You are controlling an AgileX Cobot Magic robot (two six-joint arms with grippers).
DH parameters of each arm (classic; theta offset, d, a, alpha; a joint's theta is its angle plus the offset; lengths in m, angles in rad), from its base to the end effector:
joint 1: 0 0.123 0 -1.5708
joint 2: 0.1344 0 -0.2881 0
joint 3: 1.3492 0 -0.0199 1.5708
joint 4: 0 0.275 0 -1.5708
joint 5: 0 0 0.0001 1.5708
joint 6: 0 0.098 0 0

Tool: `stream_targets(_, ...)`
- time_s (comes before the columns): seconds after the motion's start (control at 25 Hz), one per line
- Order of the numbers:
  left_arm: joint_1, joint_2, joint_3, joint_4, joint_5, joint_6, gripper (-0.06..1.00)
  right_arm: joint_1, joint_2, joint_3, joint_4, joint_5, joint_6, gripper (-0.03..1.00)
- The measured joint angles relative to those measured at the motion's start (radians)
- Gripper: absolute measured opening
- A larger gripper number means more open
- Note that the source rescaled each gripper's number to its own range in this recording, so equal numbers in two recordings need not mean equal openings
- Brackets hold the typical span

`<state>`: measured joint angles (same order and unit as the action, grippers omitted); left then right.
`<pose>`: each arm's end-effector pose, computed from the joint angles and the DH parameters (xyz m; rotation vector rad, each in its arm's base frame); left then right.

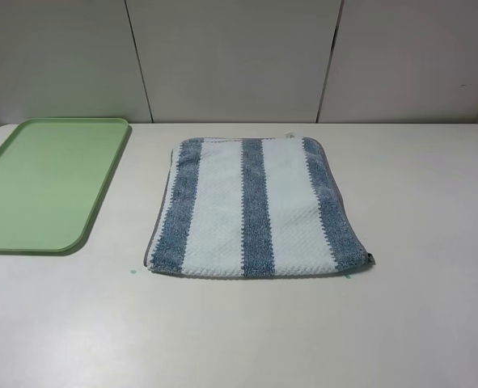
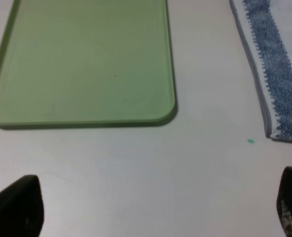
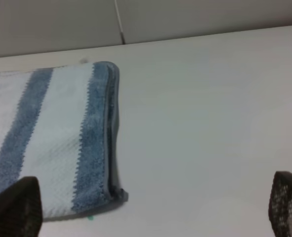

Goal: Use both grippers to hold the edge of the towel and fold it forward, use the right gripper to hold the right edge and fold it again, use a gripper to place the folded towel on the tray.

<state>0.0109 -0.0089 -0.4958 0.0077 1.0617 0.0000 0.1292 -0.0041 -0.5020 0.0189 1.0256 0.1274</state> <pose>0.0186 0.0009 0.2846 -0.0115 2.0406 0.0160 0.0198 0.0042 0.2895 -0.0023 2.0079 0.1867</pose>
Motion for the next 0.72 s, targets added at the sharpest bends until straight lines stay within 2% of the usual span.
stream_targets(0.2,0.000,0.000,0.000,-0.001,0.000,0.000,0.93,0.007,0.000,0.000,0.039,-0.003,0.000,1.00)
stream_targets(0.72,0.000,0.000,0.000,-0.001,0.000,0.016,0.93,0.007,0.000,0.000,0.047,-0.012,-0.008,1.00)
